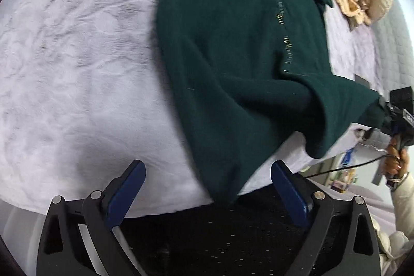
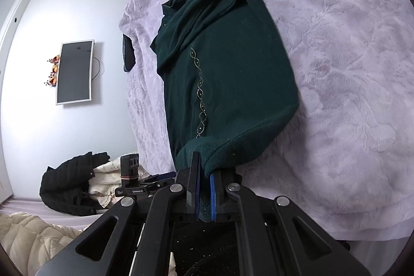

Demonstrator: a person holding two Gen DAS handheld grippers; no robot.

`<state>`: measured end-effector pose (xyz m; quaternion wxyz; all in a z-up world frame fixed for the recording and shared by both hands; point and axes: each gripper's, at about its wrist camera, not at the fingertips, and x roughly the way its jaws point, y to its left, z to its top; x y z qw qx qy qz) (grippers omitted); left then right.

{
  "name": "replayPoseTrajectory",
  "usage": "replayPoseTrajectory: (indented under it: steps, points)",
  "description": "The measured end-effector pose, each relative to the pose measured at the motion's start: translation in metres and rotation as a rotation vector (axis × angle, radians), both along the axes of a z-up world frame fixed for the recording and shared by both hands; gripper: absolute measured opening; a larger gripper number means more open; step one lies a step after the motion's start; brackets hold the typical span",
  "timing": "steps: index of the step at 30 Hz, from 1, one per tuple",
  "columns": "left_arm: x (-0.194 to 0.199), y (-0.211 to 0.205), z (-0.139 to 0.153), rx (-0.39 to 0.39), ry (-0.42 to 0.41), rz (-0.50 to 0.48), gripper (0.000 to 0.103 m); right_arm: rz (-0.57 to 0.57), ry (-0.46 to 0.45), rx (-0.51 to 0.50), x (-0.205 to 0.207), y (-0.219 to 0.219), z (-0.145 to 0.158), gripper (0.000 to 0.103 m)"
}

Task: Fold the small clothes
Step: 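Lift the hem with both grippers and fold it toward the collar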

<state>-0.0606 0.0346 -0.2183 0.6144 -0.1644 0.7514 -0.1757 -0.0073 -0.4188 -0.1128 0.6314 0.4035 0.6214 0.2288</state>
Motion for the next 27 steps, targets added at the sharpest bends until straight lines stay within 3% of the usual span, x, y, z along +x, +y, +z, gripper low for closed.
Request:
replayPoseTrajectory:
  steps: [3,7,11,15,18,19,20,21,23,24,27]
  points:
    - [-0.005,-0.018,-0.001,-0.057,0.003,-0.036,0.097,0.01,0.0,0.003,0.0,0.005,-0.003,0.006]
    - [-0.001,-0.023,-0.012,-0.105,0.04,-0.001,0.097,0.02,0.002,-0.001,0.002,0.01,-0.005,0.006]
    - [0.001,-0.027,-0.004,-0.151,0.029,-0.003,0.097,0.025,0.005,-0.005,0.0,0.01,-0.004,0.006]
    - [0.001,-0.044,0.003,-0.152,-0.005,-0.059,0.097,0.016,0.016,-0.001,-0.002,0.009,-0.009,0.006]
    - [0.008,-0.058,-0.004,-0.086,-0.009,-0.065,0.097,0.014,0.019,0.003,-0.004,0.01,-0.011,0.006]
    - [0.009,-0.059,-0.008,-0.063,0.0,-0.07,0.09,0.016,0.019,0.005,-0.004,0.011,-0.011,0.006]
    - [0.01,-0.056,-0.012,-0.029,0.011,-0.072,0.069,0.02,0.018,0.005,-0.005,0.011,-0.011,0.006]
    - [0.013,-0.055,-0.017,0.003,0.021,-0.07,0.06,0.024,0.017,0.005,-0.005,0.012,-0.01,0.006]
    - [0.015,-0.046,-0.021,-0.012,0.027,-0.043,0.017,0.025,0.014,0.008,-0.006,0.013,-0.009,0.006]
    - [0.016,-0.043,-0.019,-0.038,0.025,-0.031,0.009,0.022,0.011,0.011,-0.007,0.012,-0.009,0.006]
    - [0.022,-0.035,0.005,-0.13,-0.044,0.007,0.007,0.002,-0.011,0.039,-0.006,0.012,-0.004,0.006]
